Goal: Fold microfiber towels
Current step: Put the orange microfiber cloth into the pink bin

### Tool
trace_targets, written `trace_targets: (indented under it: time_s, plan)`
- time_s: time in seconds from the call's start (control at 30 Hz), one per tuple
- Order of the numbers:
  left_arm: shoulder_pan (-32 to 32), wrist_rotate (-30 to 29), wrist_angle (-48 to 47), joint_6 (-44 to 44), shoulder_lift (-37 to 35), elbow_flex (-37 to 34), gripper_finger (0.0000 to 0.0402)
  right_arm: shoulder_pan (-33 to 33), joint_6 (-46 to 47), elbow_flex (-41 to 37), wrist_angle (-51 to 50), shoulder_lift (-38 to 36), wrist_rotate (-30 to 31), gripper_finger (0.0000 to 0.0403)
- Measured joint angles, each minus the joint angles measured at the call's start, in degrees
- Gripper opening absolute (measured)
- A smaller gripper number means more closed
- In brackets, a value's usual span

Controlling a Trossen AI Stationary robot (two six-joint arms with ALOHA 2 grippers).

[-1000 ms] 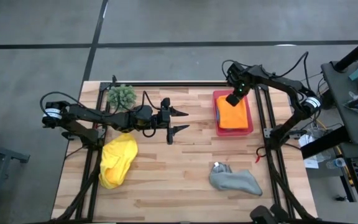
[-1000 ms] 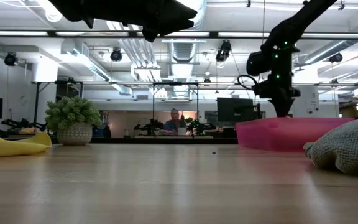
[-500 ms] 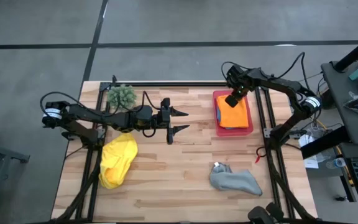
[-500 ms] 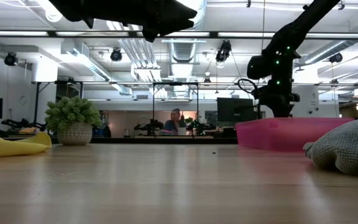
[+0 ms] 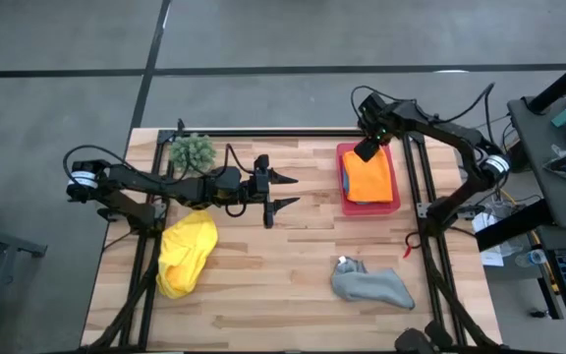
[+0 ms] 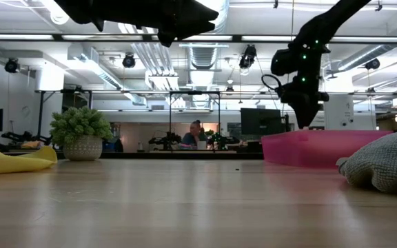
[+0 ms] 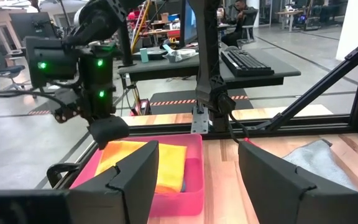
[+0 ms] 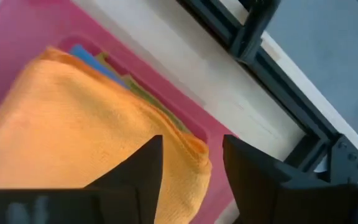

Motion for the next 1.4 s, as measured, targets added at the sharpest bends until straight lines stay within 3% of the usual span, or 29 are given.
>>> trace_targets:
  time_s: [0.23, 0.4, 0.6, 0.83, 1.03, 1.23, 1.4]
  plan:
    - [0.0, 0.0, 0.1, -3.0, 4.8, 3.0, 0.0164, 7.1, 6.8, -4.0, 2.3, -6.3, -0.2, 0.0101]
    - [0.3, 0.1, -6.0, -2.8, 10.6, 9.6, 0.0095, 12.3, 15.2, -11.3, 9.7, -11.7, 2.6, 0.0024]
    - [1.3, 0.2, -11.9, -2.7, 16.1, 17.2, 0.0007, 14.9, 22.0, -22.0, 19.8, -16.7, 2.8, 0.001]
    - [1.7, 0.2, -11.9, -2.6, 18.6, 19.9, 0.0002, 15.4, 27.0, -34.6, 37.8, -17.1, 2.3, 0.0009]
    - [1.9, 0.2, -11.9, -2.6, 18.5, 19.8, 0.0001, 17.2, 27.7, -39.8, 49.8, -15.9, 0.2, 0.0009]
    - [2.5, 0.2, -12.0, -2.8, 18.5, 19.8, 0.0001, 17.4, 25.8, -37.9, 48.6, -18.3, 2.7, 0.0009]
    - [3.1, 0.2, -11.7, -3.0, 19.2, 19.8, 0.0, 17.4, 24.4, -34.2, 41.2, -20.9, 4.4, 0.0009]
